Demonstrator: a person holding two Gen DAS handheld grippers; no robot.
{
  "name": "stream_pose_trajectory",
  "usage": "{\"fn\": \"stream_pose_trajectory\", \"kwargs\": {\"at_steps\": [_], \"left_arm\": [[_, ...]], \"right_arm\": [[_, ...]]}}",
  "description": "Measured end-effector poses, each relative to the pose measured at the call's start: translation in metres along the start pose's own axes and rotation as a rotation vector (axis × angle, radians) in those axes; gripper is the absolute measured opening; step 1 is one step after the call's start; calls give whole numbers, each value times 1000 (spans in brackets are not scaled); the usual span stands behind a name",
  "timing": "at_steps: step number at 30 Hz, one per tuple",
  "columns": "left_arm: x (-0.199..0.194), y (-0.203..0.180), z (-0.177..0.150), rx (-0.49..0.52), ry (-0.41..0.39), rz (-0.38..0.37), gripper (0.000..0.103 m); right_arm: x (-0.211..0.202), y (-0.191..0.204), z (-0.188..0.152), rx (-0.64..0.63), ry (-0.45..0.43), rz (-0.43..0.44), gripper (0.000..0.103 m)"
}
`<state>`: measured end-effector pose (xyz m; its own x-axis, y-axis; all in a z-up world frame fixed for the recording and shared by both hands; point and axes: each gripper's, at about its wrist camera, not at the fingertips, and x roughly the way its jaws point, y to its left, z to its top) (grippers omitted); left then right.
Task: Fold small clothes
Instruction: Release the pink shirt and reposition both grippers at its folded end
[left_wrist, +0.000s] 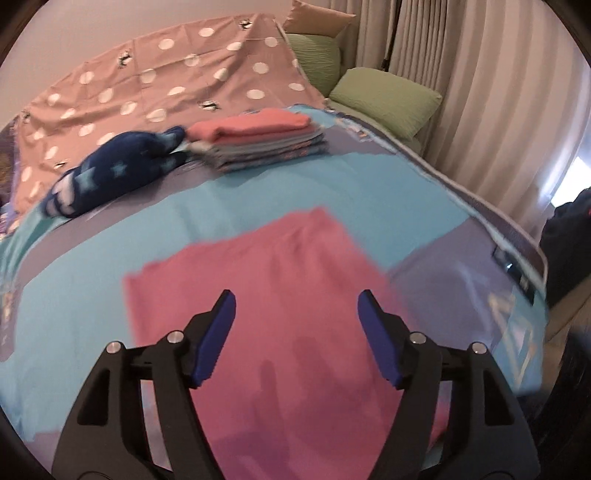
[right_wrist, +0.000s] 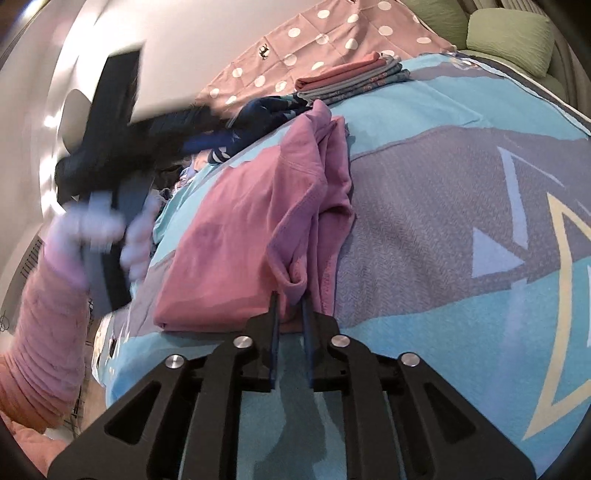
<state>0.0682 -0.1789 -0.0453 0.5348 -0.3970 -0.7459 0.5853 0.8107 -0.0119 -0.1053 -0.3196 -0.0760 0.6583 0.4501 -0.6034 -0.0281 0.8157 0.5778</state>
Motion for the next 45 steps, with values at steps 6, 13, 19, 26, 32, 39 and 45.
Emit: {"fn": "stream_pose_trajectory", "kwargs": {"at_steps": [6, 13, 19, 26, 32, 39, 45], "left_arm": [[-34, 39, -65, -62, 0, 95, 75], [-31, 57, -116, -155, 37, 100, 77], [-30, 55, -141, -180, 36, 90, 78], [-44, 53, -160, -192, 28, 42, 78], [-62, 42, -183, -173, 5, 4, 78], [-77, 32, -166, -152, -30, -50, 78], [-67, 42, -131, -193, -104, -58, 78]], "right_arm": [[-12, 16, 17, -81, -50, 0, 17], [7, 37, 26, -157, -30, 6, 17], [27, 2, 15, -63, 45, -98, 6], [18, 12, 8, -126, 33, -145, 9], [9, 8, 8, -94, 44, -128, 9], [1, 35, 35, -205, -11, -129, 14], [18, 46, 63, -215, -32, -49, 17]]}}
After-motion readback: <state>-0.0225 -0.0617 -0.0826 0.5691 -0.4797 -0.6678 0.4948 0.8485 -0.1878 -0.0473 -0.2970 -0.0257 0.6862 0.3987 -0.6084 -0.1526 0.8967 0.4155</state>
